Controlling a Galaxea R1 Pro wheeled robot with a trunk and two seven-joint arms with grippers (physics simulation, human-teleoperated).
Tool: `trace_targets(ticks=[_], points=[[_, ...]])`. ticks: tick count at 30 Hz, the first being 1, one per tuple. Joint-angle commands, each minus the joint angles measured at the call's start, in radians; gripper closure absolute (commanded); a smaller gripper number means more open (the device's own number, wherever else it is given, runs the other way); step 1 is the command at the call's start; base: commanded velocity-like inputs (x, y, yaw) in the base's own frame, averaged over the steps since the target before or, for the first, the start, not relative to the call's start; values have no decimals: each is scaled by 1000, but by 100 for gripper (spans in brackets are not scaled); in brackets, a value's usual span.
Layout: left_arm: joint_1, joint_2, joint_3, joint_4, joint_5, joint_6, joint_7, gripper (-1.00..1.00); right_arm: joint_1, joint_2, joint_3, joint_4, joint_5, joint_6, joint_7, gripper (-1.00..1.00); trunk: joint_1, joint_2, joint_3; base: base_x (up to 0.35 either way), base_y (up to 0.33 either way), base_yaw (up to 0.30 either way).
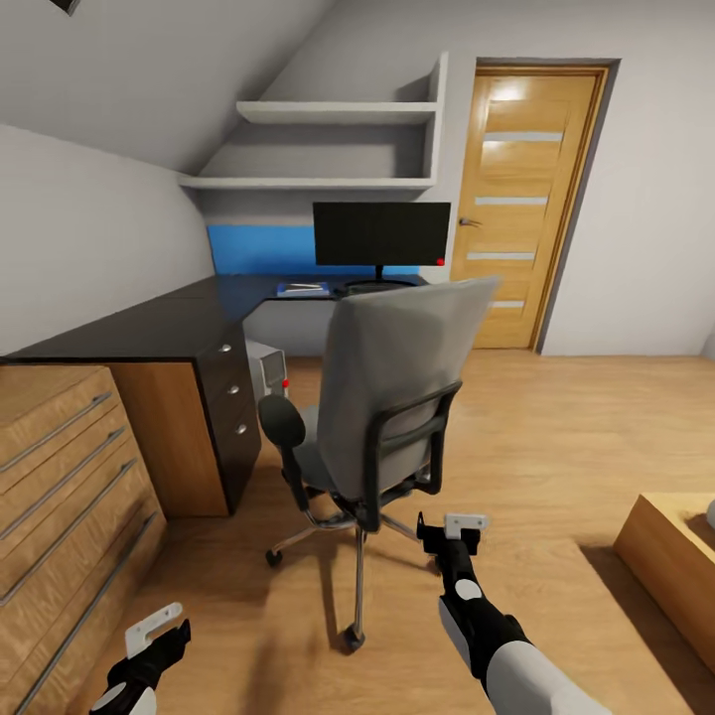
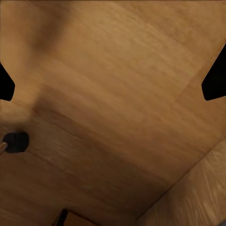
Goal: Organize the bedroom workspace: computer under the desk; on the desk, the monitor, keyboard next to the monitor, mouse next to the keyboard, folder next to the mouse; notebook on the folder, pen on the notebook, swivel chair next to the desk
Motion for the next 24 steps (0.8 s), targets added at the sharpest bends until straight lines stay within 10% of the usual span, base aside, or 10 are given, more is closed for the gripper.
trace_targets(ticks=[1,24], points=[[-1,0,-3,1,10,-4,1,-100,-1,1,-6,1,11,-3,-3,-100,0,0,-2,327,0,146],[-1,-1,-3,21,9,-102,1,-100,-1,1,-6,6,9,-3,-3,-100,0,0,-13,119,-6,79]])
